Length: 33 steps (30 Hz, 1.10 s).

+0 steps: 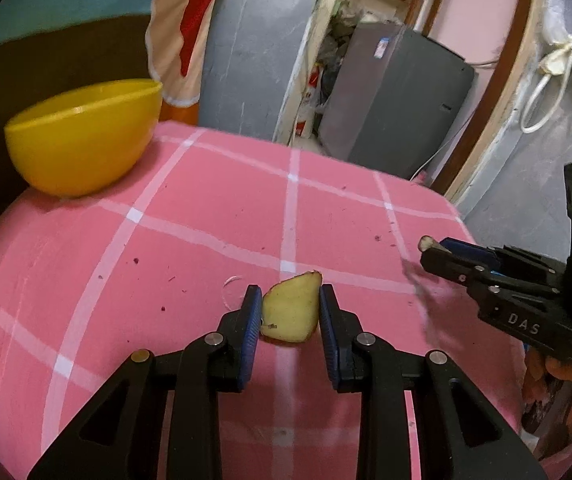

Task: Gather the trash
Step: 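Grasp the yellow potato piece with the left tool while the right grasps the brown stub, then carry the potato piece and brown stub over the blue bucket with both tools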

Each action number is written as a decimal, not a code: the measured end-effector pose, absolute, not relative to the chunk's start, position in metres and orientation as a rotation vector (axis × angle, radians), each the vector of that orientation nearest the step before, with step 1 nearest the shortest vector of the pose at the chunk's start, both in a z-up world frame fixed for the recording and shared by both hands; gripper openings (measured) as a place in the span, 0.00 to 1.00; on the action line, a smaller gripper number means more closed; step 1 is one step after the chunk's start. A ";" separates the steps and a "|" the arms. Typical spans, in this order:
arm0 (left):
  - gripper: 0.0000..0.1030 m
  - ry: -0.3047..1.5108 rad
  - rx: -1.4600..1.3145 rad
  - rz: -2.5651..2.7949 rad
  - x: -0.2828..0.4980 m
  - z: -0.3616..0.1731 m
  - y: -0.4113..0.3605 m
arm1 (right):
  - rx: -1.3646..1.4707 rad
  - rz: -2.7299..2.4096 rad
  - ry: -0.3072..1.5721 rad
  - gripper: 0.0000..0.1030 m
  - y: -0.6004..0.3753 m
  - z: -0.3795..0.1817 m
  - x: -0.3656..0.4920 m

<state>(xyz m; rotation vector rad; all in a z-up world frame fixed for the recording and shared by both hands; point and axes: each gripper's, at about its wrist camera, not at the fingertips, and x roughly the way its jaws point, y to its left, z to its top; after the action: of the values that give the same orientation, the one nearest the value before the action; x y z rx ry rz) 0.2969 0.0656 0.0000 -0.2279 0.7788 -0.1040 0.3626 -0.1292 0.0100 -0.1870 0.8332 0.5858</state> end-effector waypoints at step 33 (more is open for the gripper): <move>0.24 0.213 -0.078 -0.277 0.235 0.115 -0.062 | -0.007 0.329 0.151 0.29 -0.259 0.121 0.233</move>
<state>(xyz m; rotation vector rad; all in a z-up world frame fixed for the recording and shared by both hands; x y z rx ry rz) 0.2347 -0.0617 0.1155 -0.0777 0.2130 -0.2773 0.2333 -0.2595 0.1211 -0.0068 0.1509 0.3287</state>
